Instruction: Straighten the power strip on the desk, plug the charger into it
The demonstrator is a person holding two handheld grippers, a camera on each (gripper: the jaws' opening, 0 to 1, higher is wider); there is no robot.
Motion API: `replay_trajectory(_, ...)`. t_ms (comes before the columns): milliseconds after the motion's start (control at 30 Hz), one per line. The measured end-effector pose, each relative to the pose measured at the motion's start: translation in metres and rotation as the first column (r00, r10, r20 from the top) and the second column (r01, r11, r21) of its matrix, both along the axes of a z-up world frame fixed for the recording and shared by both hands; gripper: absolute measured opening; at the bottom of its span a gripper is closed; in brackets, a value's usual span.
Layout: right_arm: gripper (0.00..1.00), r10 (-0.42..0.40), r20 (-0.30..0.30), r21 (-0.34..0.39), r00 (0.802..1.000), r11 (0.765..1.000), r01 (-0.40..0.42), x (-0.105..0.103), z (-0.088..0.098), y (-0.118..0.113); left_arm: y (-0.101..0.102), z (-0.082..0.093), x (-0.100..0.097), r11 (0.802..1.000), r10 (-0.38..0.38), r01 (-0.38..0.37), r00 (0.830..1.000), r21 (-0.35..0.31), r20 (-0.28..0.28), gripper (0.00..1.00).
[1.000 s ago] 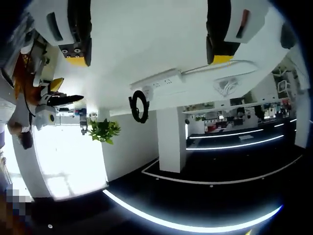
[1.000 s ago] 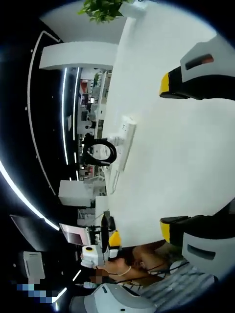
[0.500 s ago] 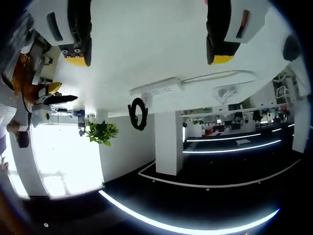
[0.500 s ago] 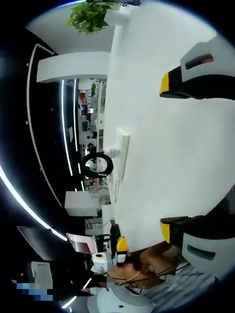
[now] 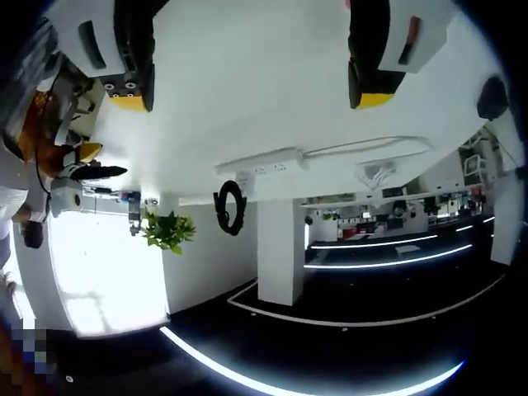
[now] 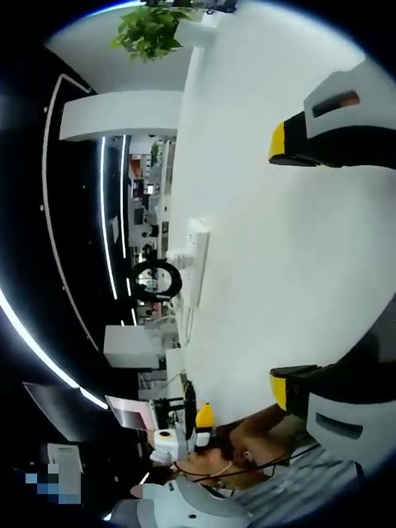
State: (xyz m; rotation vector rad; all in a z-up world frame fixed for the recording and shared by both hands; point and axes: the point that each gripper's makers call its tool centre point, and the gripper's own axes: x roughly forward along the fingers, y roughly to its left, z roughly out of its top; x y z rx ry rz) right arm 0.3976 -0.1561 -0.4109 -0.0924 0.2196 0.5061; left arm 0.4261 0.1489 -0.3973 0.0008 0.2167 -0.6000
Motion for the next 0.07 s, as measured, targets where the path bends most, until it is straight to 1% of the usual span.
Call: replay_trajectory(67, 1.0, 0.002, -0.005, -0.008, 1.0, 1.0, -0.002, -0.0005, -0.001, 0.0001, 0.0016, -0.001, -0.0004, 1.0, 0.005, -0.005, 1.0, -0.001, -0.003, 0.99)
